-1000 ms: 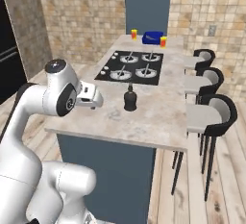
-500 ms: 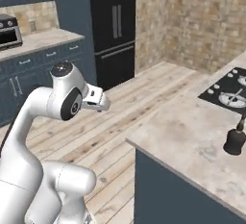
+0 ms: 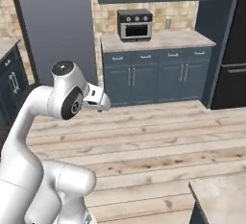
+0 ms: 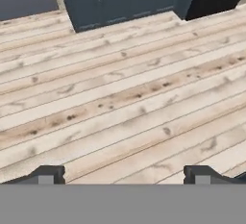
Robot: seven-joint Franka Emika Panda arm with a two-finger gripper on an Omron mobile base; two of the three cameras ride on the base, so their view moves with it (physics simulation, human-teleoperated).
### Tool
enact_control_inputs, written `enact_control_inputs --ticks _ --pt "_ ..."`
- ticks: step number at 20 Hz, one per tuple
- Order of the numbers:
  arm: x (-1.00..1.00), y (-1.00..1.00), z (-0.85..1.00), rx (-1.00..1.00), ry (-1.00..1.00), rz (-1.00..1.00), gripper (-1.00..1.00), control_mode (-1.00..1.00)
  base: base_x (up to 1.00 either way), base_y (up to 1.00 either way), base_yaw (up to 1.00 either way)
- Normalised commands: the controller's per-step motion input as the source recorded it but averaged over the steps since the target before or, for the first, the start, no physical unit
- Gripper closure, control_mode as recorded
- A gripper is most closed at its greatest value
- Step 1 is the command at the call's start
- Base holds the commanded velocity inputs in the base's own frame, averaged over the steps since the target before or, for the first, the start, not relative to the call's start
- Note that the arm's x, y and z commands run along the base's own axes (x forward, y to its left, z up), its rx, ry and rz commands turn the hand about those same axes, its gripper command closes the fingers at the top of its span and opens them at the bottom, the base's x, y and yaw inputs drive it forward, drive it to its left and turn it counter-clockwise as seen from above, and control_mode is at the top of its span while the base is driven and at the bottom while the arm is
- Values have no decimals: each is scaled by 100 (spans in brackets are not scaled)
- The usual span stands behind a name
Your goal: Place the drinks on the dining counter in a tight cluster.
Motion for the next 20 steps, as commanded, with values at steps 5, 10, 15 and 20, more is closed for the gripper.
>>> enact_control_inputs --ticks 5,10,15,20 --pt "0 0 0 0 0 0 -100 100 0 13 100" --pt "0 0 0 0 0 0 -100 100 79 -11 64" --pt "0 0 0 0 0 0 -100 100 100 -44 20" --pt "0 0 0 0 0 0 -100 100 100 -37 56"
